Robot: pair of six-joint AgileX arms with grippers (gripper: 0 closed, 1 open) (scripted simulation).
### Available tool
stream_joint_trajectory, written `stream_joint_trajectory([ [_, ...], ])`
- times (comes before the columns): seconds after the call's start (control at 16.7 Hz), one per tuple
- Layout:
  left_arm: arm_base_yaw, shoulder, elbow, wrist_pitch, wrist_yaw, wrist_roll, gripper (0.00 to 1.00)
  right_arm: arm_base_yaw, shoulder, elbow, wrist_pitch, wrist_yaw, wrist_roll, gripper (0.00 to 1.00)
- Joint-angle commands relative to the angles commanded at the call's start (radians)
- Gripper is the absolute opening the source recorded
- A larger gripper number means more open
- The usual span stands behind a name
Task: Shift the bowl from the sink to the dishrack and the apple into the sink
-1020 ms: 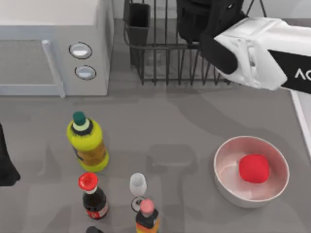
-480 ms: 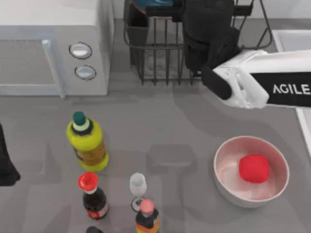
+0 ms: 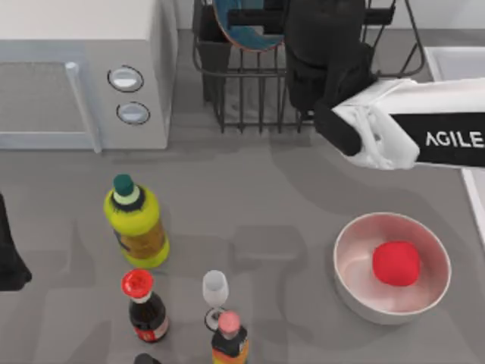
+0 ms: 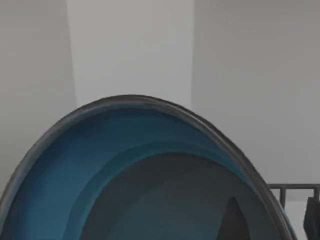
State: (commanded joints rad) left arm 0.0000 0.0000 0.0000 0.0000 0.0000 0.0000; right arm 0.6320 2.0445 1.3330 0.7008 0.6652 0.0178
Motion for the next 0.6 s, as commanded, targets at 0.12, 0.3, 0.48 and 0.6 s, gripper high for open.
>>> stream_joint_trajectory([
  [0.12, 0.0, 0.0, 0.0, 0.0, 0.0, 0.0, 1.0, 0.0, 0.0, 0.0, 0.0, 0.0, 0.0, 0.68],
  [0.3, 0.0, 0.0, 0.0, 0.0, 0.0, 0.0, 1.0, 0.0, 0.0, 0.0, 0.0, 0.0, 0.0, 0.9],
  [0.48, 0.0, 0.0, 0.0, 0.0, 0.0, 0.0, 1.0, 0.0, 0.0, 0.0, 0.0, 0.0, 0.0, 1.0],
  [0.6, 0.0, 0.0, 0.0, 0.0, 0.0, 0.0, 1.0, 0.0, 0.0, 0.0, 0.0, 0.0, 0.0, 1.0],
])
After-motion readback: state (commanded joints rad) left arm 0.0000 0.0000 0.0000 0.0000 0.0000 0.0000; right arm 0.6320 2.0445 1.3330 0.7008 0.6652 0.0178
